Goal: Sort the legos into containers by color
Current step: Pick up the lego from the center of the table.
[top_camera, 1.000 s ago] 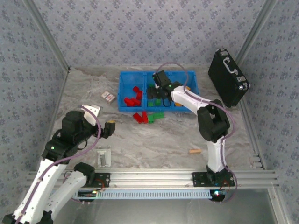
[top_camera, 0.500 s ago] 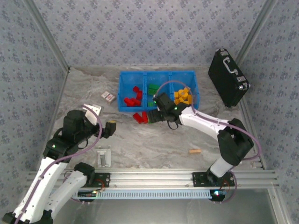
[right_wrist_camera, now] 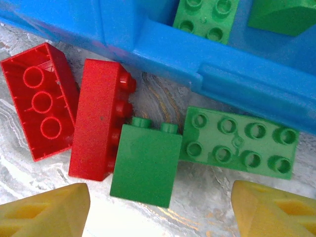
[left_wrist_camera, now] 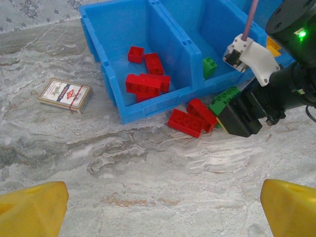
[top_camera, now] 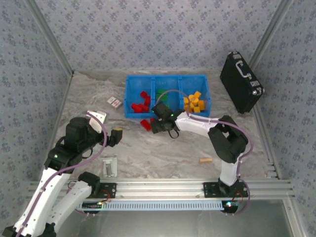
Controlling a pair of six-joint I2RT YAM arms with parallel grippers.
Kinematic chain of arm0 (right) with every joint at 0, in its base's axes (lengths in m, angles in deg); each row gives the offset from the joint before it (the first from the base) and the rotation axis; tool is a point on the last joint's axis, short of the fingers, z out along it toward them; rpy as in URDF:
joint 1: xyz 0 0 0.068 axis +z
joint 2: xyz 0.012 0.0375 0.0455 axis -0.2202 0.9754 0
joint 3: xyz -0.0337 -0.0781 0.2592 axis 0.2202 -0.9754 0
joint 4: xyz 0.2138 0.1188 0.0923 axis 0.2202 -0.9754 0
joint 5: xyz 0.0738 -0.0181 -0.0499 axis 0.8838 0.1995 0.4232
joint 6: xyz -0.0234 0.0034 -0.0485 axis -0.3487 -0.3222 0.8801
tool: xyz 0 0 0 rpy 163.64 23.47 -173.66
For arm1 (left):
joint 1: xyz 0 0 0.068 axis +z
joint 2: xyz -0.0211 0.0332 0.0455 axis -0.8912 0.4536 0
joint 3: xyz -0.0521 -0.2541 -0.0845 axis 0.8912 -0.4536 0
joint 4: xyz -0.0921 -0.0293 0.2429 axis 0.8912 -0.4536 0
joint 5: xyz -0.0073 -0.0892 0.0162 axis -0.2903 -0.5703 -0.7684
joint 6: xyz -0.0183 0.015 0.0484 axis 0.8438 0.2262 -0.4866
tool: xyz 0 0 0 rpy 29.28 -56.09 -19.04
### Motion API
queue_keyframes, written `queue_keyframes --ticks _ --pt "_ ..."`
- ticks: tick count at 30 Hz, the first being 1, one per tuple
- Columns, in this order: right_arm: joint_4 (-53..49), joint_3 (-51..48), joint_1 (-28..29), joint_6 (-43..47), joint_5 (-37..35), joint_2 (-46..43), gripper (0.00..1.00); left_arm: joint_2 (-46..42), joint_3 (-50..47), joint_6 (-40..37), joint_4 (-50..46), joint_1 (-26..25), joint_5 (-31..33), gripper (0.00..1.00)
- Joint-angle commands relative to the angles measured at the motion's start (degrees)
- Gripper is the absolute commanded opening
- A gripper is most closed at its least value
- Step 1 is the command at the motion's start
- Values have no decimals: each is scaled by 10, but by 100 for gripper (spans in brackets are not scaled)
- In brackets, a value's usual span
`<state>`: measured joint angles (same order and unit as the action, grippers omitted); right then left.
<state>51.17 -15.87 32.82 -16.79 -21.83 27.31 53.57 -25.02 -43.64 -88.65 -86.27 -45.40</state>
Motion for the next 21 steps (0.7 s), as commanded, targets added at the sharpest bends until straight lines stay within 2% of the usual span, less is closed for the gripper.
queue_keyframes --ticks 1,8,17,21 --pt "1 21 5 -9 1 16 75 -5 -4 -6 10 2 -7 100" --pt "-6 42 4 -4 6 40 68 -6 -4 -7 10 2 -5 100" --pt "-11 35 5 -7 11 49 52 -2 -4 -8 11 2 -4 100" --pt "-13 15 2 -13 8 36 51 -2 -4 -8 11 3 -4 100"
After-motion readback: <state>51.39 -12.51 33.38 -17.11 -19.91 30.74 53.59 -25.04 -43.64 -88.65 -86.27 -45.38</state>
